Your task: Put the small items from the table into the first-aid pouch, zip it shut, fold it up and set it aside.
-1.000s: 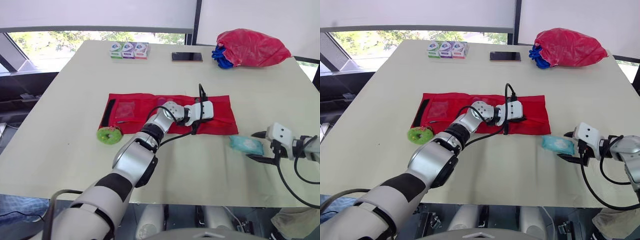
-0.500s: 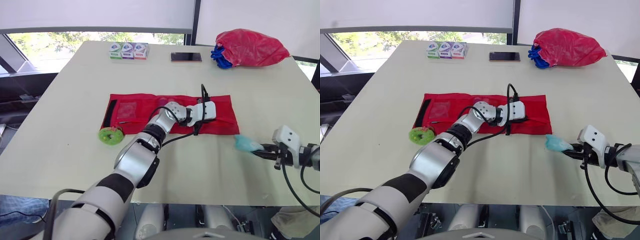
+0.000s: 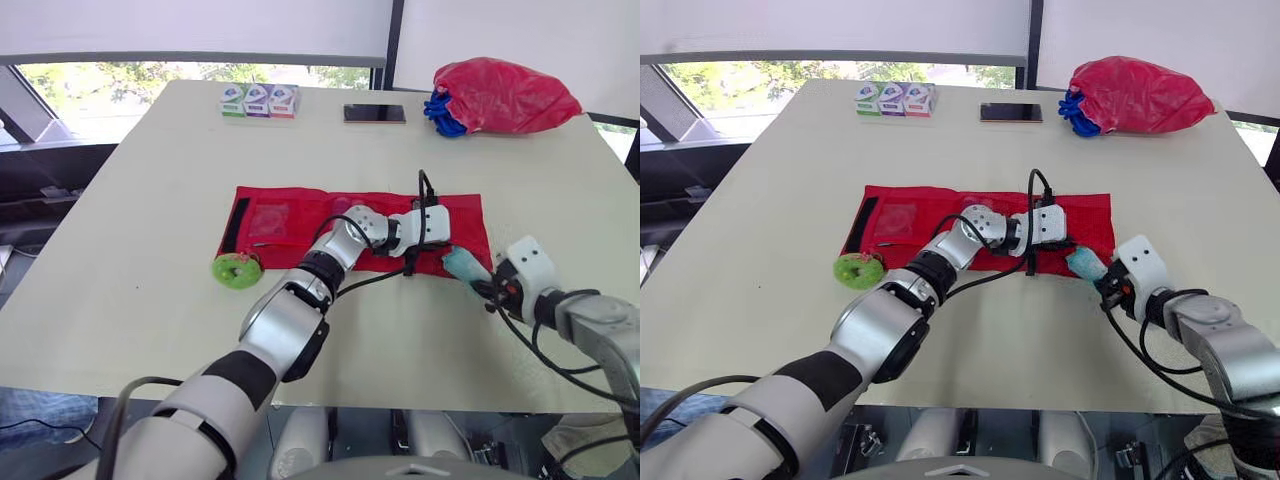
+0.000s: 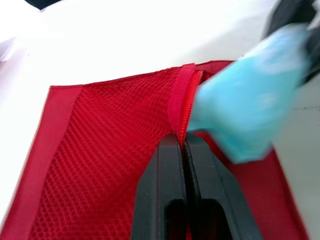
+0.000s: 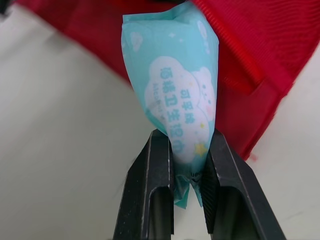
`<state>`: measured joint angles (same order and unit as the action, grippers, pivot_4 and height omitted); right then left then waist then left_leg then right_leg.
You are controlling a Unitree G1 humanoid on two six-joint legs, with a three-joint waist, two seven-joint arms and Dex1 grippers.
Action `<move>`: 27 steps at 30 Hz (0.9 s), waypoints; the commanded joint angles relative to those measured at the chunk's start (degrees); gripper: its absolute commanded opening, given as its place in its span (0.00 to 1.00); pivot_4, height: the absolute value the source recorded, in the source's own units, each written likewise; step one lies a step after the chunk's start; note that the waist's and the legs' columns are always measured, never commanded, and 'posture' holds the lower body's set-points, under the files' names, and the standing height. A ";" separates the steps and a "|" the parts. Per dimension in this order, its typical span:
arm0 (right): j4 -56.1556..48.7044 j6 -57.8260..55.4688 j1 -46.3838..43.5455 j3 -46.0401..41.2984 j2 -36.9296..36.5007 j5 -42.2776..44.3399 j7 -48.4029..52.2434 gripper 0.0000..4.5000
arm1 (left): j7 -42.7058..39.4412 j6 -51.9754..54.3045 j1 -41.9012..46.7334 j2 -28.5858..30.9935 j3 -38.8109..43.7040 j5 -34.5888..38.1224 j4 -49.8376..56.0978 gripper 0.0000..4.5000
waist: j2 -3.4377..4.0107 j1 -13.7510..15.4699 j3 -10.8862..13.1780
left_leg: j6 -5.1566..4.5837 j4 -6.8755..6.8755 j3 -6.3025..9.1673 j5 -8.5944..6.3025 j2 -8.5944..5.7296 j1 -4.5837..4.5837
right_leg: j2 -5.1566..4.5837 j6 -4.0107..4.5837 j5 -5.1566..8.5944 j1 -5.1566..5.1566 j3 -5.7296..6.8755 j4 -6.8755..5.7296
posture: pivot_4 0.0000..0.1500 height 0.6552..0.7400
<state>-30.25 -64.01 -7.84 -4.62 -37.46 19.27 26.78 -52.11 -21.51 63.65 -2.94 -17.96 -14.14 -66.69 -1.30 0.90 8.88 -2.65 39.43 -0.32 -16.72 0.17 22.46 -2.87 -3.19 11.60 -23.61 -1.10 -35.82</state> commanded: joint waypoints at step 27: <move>8.10 -2.77 -13.61 -5.14 24.07 -3.87 -19.24 0.26 | -2.20 2.89 -4.29 -3.27 -1.87 1.31 8.98 0.00 | 0.06 -0.06 -0.17 | 0.00 0.00 0.06 0.00 -0.04 -0.02 | 0.01 0.00 0.00 0.03 0.06 -0.05 | 1.00 1.00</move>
<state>-21.03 -69.09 -19.98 -9.60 -13.27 15.43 7.65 -52.69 -18.81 59.61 -4.27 -18.03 -12.67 -58.64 -1.24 0.83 8.71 -2.65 39.43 -0.25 -16.72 0.12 22.44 -2.87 -3.18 11.60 -23.59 -1.03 -35.87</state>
